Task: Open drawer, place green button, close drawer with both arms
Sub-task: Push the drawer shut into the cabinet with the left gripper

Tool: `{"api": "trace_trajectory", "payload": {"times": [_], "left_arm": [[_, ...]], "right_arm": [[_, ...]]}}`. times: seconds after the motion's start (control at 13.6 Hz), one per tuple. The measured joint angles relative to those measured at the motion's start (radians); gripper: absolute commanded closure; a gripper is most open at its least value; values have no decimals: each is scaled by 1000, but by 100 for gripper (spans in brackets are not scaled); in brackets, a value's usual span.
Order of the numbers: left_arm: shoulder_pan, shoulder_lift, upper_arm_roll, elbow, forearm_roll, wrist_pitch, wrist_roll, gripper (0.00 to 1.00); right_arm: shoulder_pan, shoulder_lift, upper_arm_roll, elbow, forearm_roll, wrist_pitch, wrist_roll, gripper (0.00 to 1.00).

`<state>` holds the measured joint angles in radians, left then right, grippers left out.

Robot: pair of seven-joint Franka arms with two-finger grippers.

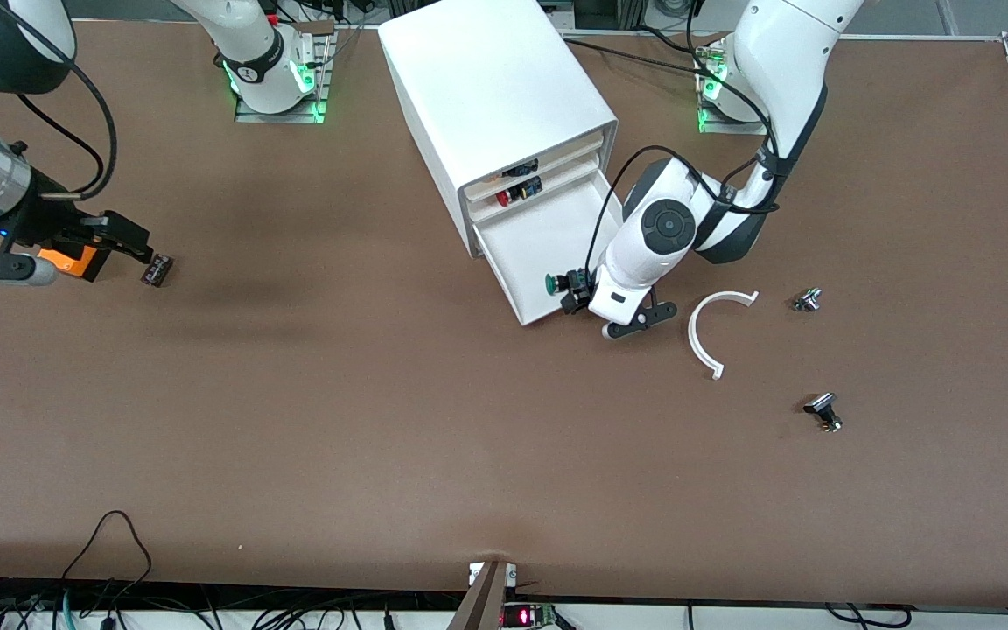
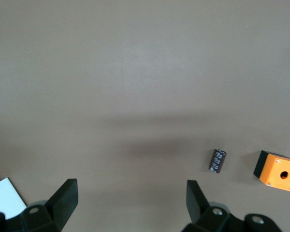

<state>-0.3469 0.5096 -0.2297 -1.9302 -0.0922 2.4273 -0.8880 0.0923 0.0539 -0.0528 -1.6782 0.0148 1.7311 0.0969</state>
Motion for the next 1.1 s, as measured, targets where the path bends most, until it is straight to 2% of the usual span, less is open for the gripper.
{"api": "trace_trajectory", "payload": {"times": [0.15, 0.22, 0.74, 1.1], "left_arm": [[0, -15, -14, -1, 0, -50, 0, 2], [-1, -23, -23, -2, 0, -79, -1, 2], [-8, -36, -75, -19, 0, -138, -9, 2], [-9, -37, -129, -30, 0, -163, -51, 2]], "right_arm": [[-80, -9, 80, 1, -3, -4, 0, 1], [-96, -13, 97, 3, -3, -19, 1, 1], [-104, -80, 112, 16, -4, -97, 54, 1], [-104, -83, 119, 41, -4, -139, 88, 1]]}}
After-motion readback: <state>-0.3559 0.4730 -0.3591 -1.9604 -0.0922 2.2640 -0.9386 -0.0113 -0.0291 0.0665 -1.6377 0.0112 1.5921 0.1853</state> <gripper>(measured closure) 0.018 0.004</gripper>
